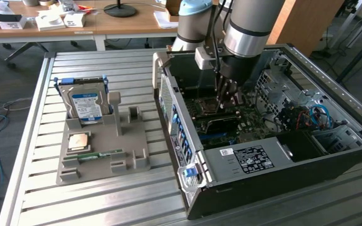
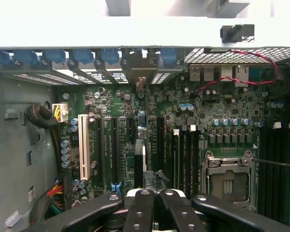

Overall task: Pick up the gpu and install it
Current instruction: 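Press down on the gpu until it lock into place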

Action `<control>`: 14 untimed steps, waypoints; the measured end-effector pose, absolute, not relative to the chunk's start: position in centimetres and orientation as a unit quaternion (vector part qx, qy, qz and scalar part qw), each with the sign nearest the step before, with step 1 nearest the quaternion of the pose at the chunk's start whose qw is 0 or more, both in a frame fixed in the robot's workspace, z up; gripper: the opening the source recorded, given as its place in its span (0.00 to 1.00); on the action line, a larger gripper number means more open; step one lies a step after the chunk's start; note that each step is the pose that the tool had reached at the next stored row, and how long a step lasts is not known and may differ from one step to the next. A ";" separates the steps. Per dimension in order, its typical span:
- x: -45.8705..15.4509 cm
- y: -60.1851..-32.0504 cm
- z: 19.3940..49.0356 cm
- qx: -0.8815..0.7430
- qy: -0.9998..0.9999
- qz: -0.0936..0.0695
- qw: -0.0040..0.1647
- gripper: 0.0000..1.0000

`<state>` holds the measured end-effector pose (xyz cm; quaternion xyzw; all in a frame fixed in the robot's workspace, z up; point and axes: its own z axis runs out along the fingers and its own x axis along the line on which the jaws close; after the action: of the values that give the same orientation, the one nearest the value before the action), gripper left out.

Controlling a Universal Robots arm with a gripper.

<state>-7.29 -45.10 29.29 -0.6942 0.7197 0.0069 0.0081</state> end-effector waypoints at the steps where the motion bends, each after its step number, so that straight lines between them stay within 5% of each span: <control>1: -7.3 -45.1 29.2 -0.694 0.720 0.007 0.008 0.11; 14: -7.9 -45.1 29.1 -0.694 0.720 0.007 0.008 0.11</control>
<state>-7.87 -45.11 29.13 -0.6942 0.7197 0.0068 0.0079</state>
